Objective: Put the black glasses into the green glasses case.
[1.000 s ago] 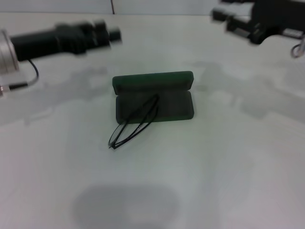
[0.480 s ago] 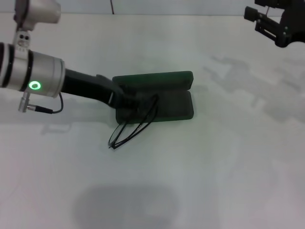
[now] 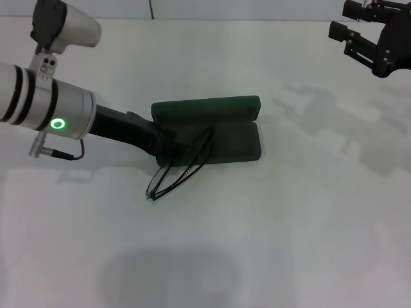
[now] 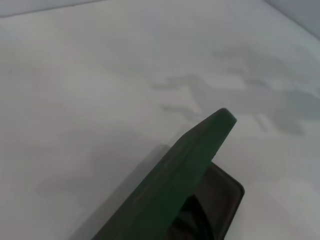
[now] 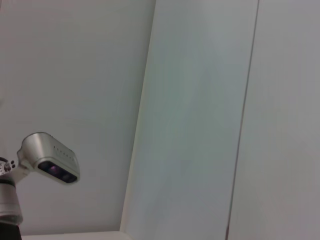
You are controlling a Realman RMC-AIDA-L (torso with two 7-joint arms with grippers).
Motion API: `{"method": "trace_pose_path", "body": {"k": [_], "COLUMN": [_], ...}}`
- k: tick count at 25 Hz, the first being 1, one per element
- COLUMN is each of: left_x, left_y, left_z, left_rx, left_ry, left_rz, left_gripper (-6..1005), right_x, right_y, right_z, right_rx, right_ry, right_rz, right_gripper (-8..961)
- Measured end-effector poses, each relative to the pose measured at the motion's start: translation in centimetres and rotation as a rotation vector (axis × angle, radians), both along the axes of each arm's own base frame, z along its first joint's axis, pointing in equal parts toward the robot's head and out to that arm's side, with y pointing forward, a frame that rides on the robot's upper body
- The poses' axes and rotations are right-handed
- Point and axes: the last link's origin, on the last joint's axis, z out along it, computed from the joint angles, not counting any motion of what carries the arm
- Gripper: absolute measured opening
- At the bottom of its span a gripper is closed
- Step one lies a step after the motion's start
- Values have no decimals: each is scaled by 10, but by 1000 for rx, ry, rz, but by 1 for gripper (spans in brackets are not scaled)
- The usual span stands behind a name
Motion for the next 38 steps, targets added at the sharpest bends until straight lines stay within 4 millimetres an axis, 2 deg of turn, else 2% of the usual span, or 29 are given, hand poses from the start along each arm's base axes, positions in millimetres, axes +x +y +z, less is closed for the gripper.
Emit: {"method": "trace_pose_path", "body": {"k": [8,22,27,33,38], "left_x": [-3,-1,-1,1,4], "left_y": [0,3,3,2,3], "left_z": [-9,-14,-14,-17,-15], "left_rx": [-10,-3,-7,-21,-14], "left_ry": [86,103,105,116,106], "left_rz": [13,5,2,-10,-17], "left_gripper": [685,670,464,267,274], "right_x": [1,4,5,5,5], "right_y": [-1,-3,-3,-4,-4], "right_z": [-2,-5,-5,-5,-5], "right_rx": [-1,14,17,29,31], "right_ry": [-6,3,2,7,10], "right_rz": [6,13,14,25,26], "right_gripper": [367,367,366,366,366]}}
